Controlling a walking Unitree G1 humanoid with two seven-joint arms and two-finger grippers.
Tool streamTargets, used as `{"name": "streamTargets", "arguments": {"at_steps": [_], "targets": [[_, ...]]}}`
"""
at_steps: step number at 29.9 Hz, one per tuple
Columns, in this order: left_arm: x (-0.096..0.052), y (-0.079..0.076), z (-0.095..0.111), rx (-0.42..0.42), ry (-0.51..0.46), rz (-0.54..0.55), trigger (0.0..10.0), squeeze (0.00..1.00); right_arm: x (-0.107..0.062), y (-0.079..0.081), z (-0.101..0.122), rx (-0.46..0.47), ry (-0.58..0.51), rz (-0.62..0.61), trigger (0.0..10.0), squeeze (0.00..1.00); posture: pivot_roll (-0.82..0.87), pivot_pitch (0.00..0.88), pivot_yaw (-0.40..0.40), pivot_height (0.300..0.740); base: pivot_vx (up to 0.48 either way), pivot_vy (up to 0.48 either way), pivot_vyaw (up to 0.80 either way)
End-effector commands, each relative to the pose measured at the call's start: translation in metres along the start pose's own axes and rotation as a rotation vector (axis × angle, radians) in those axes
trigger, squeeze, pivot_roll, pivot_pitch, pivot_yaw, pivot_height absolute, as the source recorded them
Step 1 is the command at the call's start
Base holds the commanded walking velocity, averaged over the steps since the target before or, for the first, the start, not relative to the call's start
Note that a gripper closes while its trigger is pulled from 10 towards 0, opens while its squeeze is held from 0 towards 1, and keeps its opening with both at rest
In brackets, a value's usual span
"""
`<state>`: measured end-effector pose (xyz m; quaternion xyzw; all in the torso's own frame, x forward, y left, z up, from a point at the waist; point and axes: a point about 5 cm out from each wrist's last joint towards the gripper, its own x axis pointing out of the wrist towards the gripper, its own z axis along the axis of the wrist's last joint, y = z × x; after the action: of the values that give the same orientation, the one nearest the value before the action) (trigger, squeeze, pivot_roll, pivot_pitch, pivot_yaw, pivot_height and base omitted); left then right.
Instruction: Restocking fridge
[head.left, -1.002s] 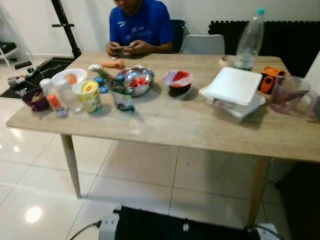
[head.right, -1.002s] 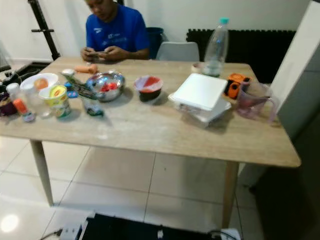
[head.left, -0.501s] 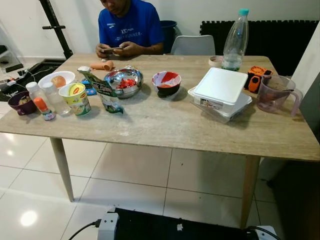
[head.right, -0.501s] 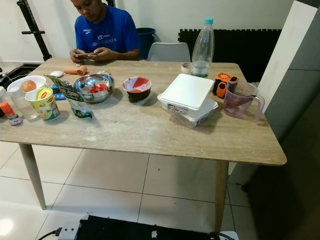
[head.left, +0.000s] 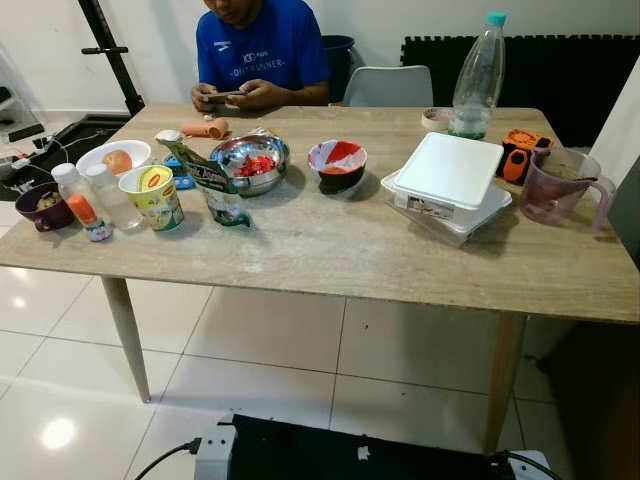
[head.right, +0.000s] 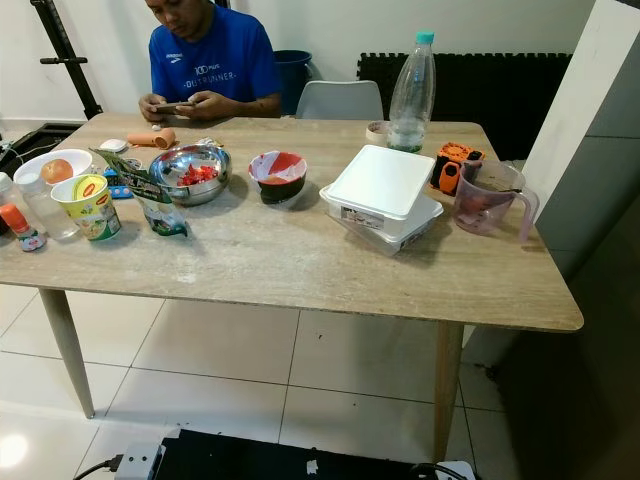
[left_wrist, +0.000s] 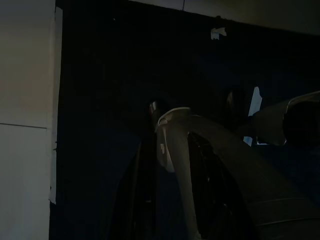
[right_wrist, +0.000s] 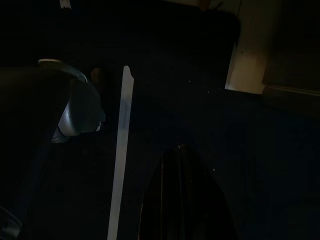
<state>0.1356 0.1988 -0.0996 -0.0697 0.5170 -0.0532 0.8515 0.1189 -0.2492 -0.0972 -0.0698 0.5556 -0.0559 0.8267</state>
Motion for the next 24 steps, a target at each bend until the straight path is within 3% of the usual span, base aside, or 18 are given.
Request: {"name": "streamTargets", "arguments": {"at_steps": [1,11,24], "targets": [[-0.0021,0.0055,-0.0019,-0.001,0.003,0.020,10.0,0.00,0.0002,0.0033,-0.0006,-0.009,0.001,0.011,10.0,0.00,-0.04,0.023,0.038,0.740,0.000,0.000,0.00],[-0.0022,0.0065,-0.0021,0.012,0.006,0.031,10.0,0.00,0.0001,0.0028,0.0003,-0.032,-0.007,0.019,10.0,0.00,-0.04,0.023,0.038,0.740,0.000,0.000,0.00],[-0.0028,0.0078,-0.0024,0.017,0.010,0.029,10.0,0.00,-0.0003,0.0015,0.0008,-0.008,-0.024,0.031,10.0,0.00,-0.04,0.028,0.041,0.740,0.000,0.000,0.75]]}}
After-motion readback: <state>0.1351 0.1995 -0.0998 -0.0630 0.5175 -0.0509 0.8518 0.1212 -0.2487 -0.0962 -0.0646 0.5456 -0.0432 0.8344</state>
